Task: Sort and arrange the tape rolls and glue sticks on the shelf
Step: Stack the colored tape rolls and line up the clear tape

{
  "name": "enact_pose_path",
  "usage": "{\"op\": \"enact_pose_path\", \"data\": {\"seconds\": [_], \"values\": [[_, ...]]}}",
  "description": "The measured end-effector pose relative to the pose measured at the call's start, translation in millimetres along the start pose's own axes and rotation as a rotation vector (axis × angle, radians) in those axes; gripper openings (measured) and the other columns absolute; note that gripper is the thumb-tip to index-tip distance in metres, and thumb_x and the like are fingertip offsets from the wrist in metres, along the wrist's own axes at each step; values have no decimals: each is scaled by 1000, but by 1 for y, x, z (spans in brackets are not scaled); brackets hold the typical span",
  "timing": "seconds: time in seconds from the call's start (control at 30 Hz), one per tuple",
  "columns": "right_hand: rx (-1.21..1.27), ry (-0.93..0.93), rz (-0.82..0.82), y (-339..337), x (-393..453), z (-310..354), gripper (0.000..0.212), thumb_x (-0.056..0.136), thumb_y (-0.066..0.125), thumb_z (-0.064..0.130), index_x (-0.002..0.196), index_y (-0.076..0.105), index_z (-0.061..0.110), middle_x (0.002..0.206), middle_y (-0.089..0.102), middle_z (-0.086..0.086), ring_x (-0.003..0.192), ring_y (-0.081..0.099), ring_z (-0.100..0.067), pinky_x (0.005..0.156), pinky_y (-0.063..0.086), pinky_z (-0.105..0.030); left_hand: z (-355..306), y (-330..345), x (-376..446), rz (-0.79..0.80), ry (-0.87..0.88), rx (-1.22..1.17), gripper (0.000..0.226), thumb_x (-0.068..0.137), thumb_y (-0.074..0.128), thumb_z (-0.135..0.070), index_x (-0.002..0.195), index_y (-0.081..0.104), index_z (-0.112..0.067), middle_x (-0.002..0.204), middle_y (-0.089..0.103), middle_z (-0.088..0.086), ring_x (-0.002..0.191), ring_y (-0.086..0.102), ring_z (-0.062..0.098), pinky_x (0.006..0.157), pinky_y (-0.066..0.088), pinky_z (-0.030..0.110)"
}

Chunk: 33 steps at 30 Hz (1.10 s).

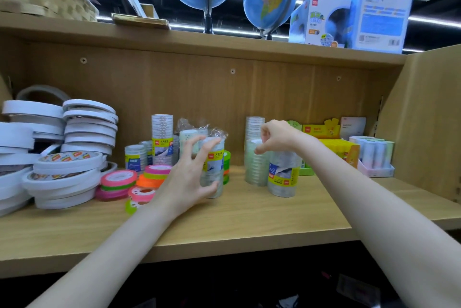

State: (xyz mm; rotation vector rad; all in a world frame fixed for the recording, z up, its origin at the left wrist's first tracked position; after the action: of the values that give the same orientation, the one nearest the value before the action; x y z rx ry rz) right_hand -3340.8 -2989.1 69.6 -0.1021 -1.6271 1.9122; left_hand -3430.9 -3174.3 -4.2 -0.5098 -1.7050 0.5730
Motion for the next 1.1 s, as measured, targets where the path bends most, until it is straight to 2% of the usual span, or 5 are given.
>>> {"op": "enact_pose_path", "data": {"seconds": [0.37, 0.47, 0.63, 0.73, 1.1], "values": [[-167, -4, -31, -17, -23, -18, 24, 78, 71, 28, 93, 58, 14, 104, 61, -5, 101, 55, -23, 78, 47, -34, -35, 39, 28, 129, 1, 104, 85, 82, 68, -26, 146, 14, -33, 151, 8, 1, 65, 48, 13, 66, 41, 22], [-117, -124, -128, -26, -28, -1, 38, 81, 69, 31, 113, 55, 15, 119, 57, -4, 112, 51, -22, 92, 43, -33, -36, 36, 25, 123, 10, -1, 89, 85, 64, -32, 146, 0, -40, 156, -2, -8, 78, 58, 19, 77, 48, 29], [-134, -284, -31, 2, -38, 44, 55, 80, 68, 39, 128, 44, 23, 129, 48, -1, 120, 46, -20, 104, 34, -44, -8, -11, 13, 2, -41, 32, 58, 88, 56, -15, 142, 35, -19, 148, 33, 0, 108, 56, 23, 98, 38, 35], [-198, -218, -48, 15, -32, 54, 57, 77, 71, 37, 123, 42, 21, 124, 44, -2, 115, 47, -24, 98, 32, -46, 22, -32, 0, 4, -83, 184, 45, 87, 55, -10, 131, 49, -10, 135, 48, 5, 124, 46, 24, 104, 31, 41], [-103, -207, 0, -2, -28, 69, 58, 73, 78, 24, 116, 41, 14, 113, 43, -5, 100, 46, -22, 82, 42, -31, 60, -42, -6, -45, -220, 138, 47, 83, 59, -16, 129, 51, -4, 129, 50, 11, 121, 49, 27, 98, 39, 39]]}}
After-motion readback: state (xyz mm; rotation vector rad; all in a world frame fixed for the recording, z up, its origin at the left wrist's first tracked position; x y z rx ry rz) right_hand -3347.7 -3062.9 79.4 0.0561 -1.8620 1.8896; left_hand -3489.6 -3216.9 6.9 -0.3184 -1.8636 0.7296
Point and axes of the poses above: each hand's wrist, its own x-axis towards the middle knuckle, its own y-axis out of the palm, z = x × y, the point moved 5 cm from there along x, towards the middle knuckle
